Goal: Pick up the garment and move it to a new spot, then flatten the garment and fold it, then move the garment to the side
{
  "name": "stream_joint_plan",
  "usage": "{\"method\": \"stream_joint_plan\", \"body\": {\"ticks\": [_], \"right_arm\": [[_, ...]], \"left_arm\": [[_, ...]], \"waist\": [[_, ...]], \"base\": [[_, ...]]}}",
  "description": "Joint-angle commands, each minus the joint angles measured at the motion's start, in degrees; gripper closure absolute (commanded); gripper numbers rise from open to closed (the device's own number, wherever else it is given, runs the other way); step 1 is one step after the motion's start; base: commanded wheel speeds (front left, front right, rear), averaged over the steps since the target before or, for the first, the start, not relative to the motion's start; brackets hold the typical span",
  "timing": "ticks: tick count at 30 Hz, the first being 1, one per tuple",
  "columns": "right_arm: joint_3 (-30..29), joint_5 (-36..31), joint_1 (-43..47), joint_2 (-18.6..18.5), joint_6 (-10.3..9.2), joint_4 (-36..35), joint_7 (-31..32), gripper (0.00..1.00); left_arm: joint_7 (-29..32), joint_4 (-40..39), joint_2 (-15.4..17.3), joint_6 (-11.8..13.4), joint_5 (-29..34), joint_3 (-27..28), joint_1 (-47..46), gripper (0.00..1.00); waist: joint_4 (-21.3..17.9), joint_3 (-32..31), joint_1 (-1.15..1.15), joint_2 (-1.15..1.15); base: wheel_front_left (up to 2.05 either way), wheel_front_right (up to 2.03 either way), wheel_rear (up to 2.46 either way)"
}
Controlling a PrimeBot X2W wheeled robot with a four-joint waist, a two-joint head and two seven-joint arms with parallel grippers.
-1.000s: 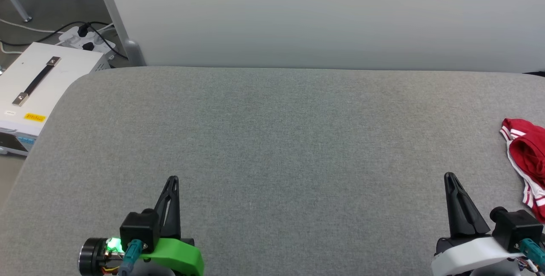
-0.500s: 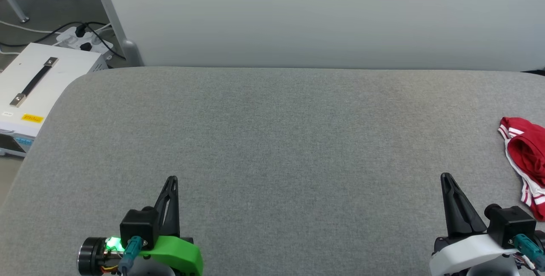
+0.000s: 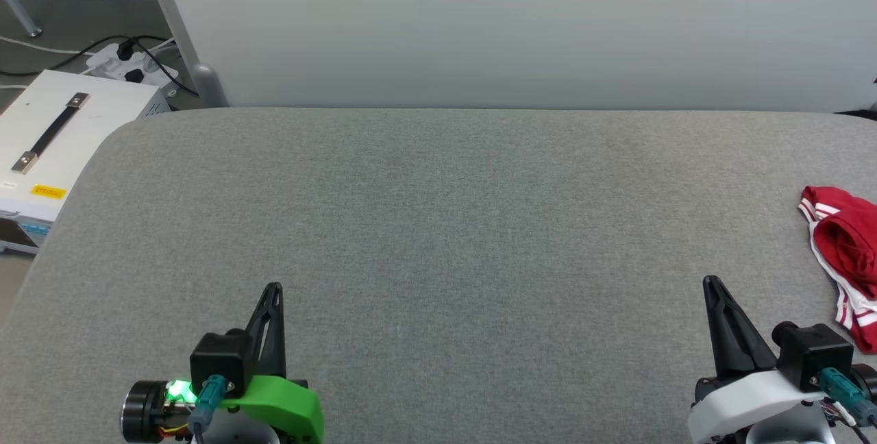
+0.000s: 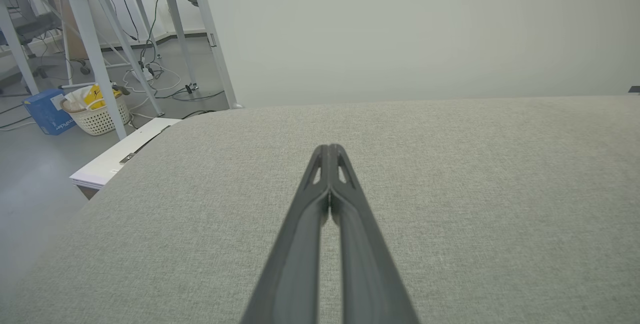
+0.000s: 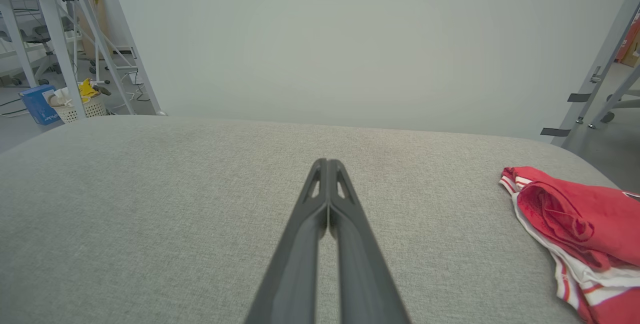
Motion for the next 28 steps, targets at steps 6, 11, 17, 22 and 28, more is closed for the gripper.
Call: {"method": "stream_joint_plan", "body": {"ticks": [6,11,17,22,28], "right_arm": [[0.26,-0.94,-1.51,0.05,-0.03,0.31,0.91,1.0],[0.34,-1.34,-1.8,0.06,-0.03,0.39,1.51,1.0],[0.44,-1.81,-2.13,0.06,-0.04,0.48,2.2,1.0],[0.52,-2.23,-2.43,0.07,-0.04,0.56,2.83,1.0],[0.62,-2.71,-2.77,0.07,-0.04,0.65,3.53,1.0]], "left_arm": [[0.85,-0.59,-0.34,-0.14,0.71,0.53,-1.59,1.0],[1.44,-0.76,-0.41,-0.15,0.81,0.73,-1.73,1.0],[2.12,-0.96,-0.48,-0.16,0.93,0.97,-1.89,1.0],[2.73,-1.13,-0.55,-0.17,1.04,1.18,-2.04,1.0],[3.42,-1.33,-0.62,-0.18,1.16,1.42,-2.2,1.0]], "waist": [[-0.16,0.04,0.0,0.0],[-0.29,0.08,0.0,0.0],[-0.43,0.12,0.0,0.0],[-0.56,0.15,0.0,0.0],[-0.71,0.19,0.0,0.0]], "base": [[0.0,0.0,0.0],[0.0,0.0,0.0],[0.0,0.0,0.0],[0.0,0.0,0.0],[0.0,0.0,0.0]]}}
